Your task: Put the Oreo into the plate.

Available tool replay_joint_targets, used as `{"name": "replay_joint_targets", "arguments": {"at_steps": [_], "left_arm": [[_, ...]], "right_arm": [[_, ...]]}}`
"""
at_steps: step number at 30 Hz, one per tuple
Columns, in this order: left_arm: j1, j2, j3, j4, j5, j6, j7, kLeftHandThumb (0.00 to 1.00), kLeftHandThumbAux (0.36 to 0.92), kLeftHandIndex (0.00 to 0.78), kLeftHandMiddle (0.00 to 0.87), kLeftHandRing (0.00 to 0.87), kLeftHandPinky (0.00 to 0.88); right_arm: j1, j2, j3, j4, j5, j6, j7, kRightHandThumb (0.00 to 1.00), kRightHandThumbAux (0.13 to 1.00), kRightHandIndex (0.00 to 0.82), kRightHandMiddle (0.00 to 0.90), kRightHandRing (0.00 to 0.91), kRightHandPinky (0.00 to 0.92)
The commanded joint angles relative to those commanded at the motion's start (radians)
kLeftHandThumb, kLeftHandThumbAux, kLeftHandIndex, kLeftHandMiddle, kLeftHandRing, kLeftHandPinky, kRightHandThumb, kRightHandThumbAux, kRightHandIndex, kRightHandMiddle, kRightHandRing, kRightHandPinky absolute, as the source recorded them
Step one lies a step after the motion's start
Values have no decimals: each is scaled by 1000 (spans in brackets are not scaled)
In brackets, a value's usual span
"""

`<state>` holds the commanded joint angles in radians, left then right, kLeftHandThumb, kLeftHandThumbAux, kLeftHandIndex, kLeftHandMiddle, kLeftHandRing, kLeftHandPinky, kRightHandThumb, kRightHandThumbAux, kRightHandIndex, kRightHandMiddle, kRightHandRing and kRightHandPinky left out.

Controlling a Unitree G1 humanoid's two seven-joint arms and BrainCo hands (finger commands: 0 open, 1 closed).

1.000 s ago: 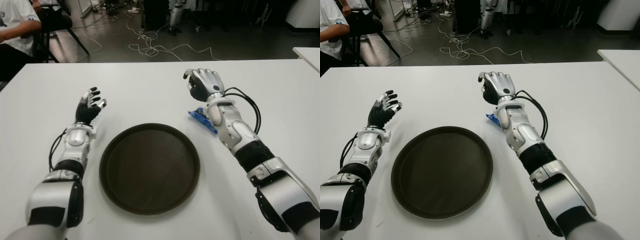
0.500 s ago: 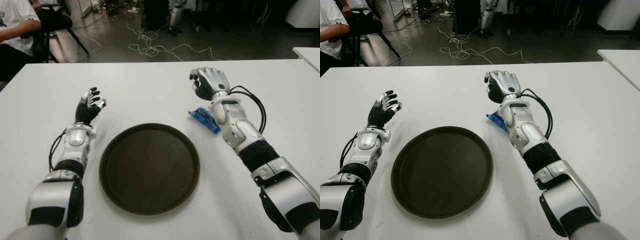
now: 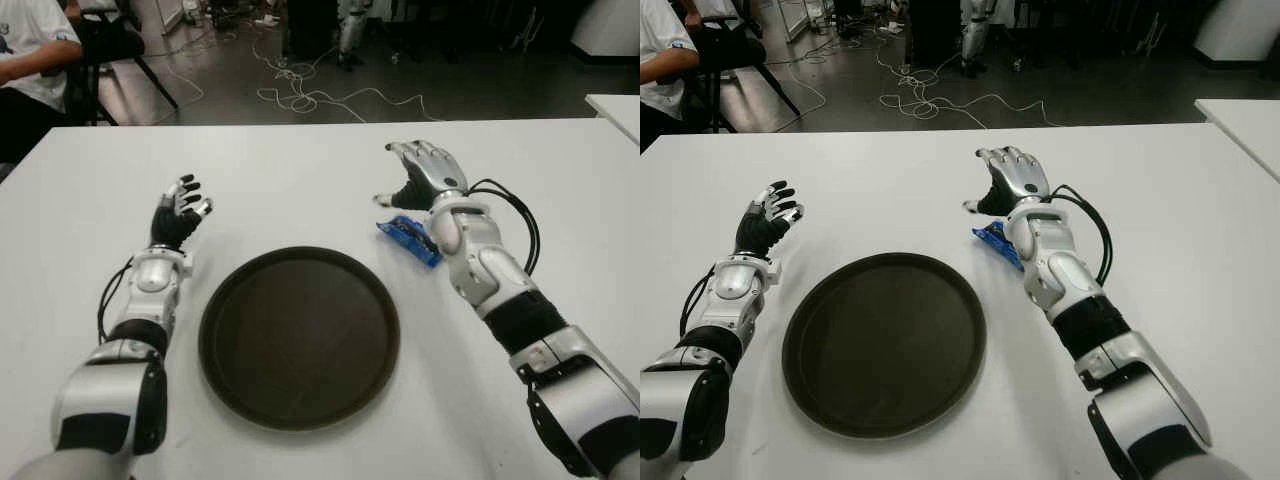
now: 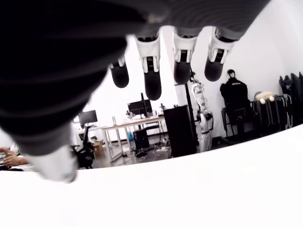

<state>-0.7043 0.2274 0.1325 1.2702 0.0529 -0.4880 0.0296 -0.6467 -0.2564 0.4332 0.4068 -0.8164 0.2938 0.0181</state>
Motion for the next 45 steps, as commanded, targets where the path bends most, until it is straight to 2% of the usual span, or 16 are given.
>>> {"name": "replay_joint_targets", "arguments": {"at_steps": [12, 16, 26, 39, 45], "left_arm": [[2, -1, 13, 0, -16, -8, -27, 0, 719, 132, 166, 130, 96], [3, 0, 15, -1, -17, -17, -33, 0, 726, 125, 158, 124, 92], [6, 3, 14, -3, -12, -31, -34, 0, 689, 123, 160, 126, 98], [8, 11, 7, -5, -3, -28, -24, 10, 698, 140, 170, 139, 114], [11, 15, 5, -3, -3, -32, -29, 4, 679, 128, 167, 133, 103]], "right_arm": [[52, 2, 33, -55, -43, 79, 32, 0, 557, 0, 0, 0, 0], [55, 0, 49, -60, -58, 97, 60, 0, 538, 0, 0, 0, 0], [63, 7, 67, -52, -77, 118, 70, 0, 527, 0, 0, 0, 0], [78, 19, 80, -51, -88, 153, 65, 0, 566, 0, 0, 0, 0], [73, 30, 71, 41, -68, 149, 30, 0, 567, 0, 0, 0, 0]]}}
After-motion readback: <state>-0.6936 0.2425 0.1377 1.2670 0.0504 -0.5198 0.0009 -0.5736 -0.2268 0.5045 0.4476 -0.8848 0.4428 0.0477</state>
